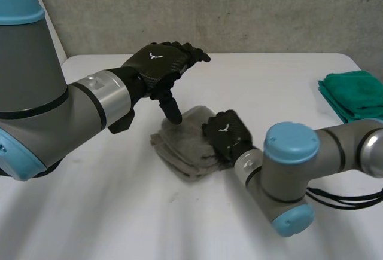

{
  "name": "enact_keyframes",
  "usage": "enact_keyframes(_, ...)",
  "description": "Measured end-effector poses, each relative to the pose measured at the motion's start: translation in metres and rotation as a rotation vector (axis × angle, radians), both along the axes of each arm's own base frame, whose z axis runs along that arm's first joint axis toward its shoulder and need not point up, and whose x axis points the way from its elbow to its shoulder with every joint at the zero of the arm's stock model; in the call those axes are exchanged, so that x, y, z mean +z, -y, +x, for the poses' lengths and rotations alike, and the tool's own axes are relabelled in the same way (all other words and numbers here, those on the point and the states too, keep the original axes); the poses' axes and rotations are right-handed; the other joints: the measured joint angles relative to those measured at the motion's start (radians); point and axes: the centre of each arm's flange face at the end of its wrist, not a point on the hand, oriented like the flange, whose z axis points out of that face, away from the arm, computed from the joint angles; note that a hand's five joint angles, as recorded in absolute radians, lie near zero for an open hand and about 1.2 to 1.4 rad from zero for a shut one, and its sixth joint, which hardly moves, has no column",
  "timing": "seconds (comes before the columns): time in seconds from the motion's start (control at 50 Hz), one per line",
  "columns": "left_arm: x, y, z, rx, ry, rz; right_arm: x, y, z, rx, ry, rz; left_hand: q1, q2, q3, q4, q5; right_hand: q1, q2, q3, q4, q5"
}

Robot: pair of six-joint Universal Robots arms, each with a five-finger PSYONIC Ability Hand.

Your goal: Fold the laundry.

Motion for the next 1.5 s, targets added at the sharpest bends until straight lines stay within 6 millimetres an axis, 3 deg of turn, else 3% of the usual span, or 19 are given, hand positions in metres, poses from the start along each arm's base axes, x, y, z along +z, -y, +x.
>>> enact_keyframes(0.14,-0.002,0.000,0.001,0.001,0.004,0.006,0.000,0.028,-0.024,-0.051,-0.025,-0.012,0.000,0.000,0.000,0.000,0.000,0.044,0.058,0.065,0.061,0.069)
enact_keyframes(0.16,-0.003,0.000,0.001,0.002,0.006,0.009,0.000,0.038,-0.035,-0.068,-0.033,-0.011,0.000,0.000,0.000,0.000,0.000,0.044,0.058,0.065,0.061,0.069)
enact_keyframes(0.18,-0.004,0.000,0.001,0.002,0.007,0.011,0.000,0.044,-0.043,-0.076,-0.038,-0.008,0.000,0.000,0.000,0.000,0.000,0.142,0.197,0.200,0.196,0.196)
enact_keyframes(0.36,-0.007,0.000,0.001,0.003,0.012,0.019,0.008,0.067,-0.084,-0.085,-0.043,0.006,0.000,0.000,0.000,0.000,0.000,0.209,0.291,0.318,0.317,0.310)
enact_keyframes(0.38,-0.007,0.000,0.001,0.003,0.012,0.020,0.009,0.068,-0.085,-0.085,-0.042,0.007,0.000,0.000,0.000,0.000,0.000,0.190,0.266,0.289,0.287,0.288)
enact_keyframes(0.42,-0.007,0.000,0.002,0.005,0.012,0.021,0.010,0.069,-0.089,-0.085,-0.037,0.009,0.000,0.000,0.000,0.000,0.000,-0.007,-0.038,-0.007,-0.011,0.033)
enact_keyframes(0.44,-0.007,0.000,0.002,0.006,0.011,0.022,0.011,0.070,-0.091,-0.084,-0.035,0.012,0.000,0.000,0.000,0.000,0.000,-0.007,-0.038,-0.007,-0.011,0.033)
enact_keyframes(0.48,-0.007,0.001,0.002,0.008,0.009,0.024,0.011,0.069,-0.092,-0.082,-0.033,0.016,0.000,0.000,0.000,0.000,0.000,-0.222,-0.317,-0.316,-0.312,-0.255)
enact_keyframes(0.52,-0.007,0.001,0.003,0.012,0.005,0.029,0.010,0.067,-0.092,-0.076,-0.032,0.028,0.000,0.000,0.000,0.000,0.000,-0.279,-0.389,-0.392,-0.399,-0.340)
enact_keyframes(0.84,-0.010,0.000,0.006,0.019,0.004,0.051,0.011,0.043,-0.085,0.028,-0.015,0.094,0.000,0.000,0.000,0.000,0.000,-0.319,-0.426,-0.438,-0.454,-0.395)
enact_keyframes(0.86,-0.011,0.000,0.006,0.019,0.004,0.052,0.011,0.041,-0.084,0.034,-0.013,0.098,0.000,0.000,0.000,0.000,0.000,-0.052,-0.101,-0.112,-0.120,-0.079)
enact_keyframes(0.94,-0.012,-0.001,0.006,0.019,0.006,0.056,0.018,0.030,-0.075,0.066,0.012,0.105,0.000,0.000,0.000,0.000,0.000,0.233,0.308,0.272,0.291,0.314)
enact_keyframes(1.14,-0.011,-0.002,0.007,0.019,0.006,0.055,0.033,0.010,-0.052,0.096,0.102,0.134,0.000,0.000,0.000,0.000,0.000,0.235,0.320,0.302,0.318,0.324)
enact_keyframes(1.34,-0.012,-0.003,0.008,0.018,0.008,0.060,0.026,-0.010,-0.035,0.073,0.091,0.153,0.000,0.000,0.000,0.000,0.000,0.234,0.316,0.300,0.309,0.324)
enact_keyframes(1.38,-0.013,-0.004,0.008,0.018,0.010,0.062,0.022,-0.013,-0.034,0.062,0.077,0.156,0.000,0.000,0.000,0.000,0.000,-0.060,-0.116,-0.118,-0.102,-0.042)
enact_keyframes(1.4,-0.013,-0.004,0.008,0.018,0.010,0.063,0.022,-0.013,-0.033,0.059,0.073,0.157,0.000,0.000,0.000,0.000,0.000,-0.060,-0.116,-0.118,-0.102,-0.042)
enact_keyframes(1.44,-0.014,-0.004,0.008,0.018,0.011,0.065,0.020,-0.013,-0.033,0.052,0.065,0.159,0.000,0.000,0.000,0.000,0.000,-0.328,-0.445,-0.447,-0.443,-0.385)
enact_keyframes(1.5,-0.014,-0.004,0.009,0.019,0.012,0.066,0.021,-0.013,-0.035,0.050,0.059,0.165,0.000,0.000,0.000,0.000,0.000,-0.430,-0.558,-0.572,-0.578,-0.514)
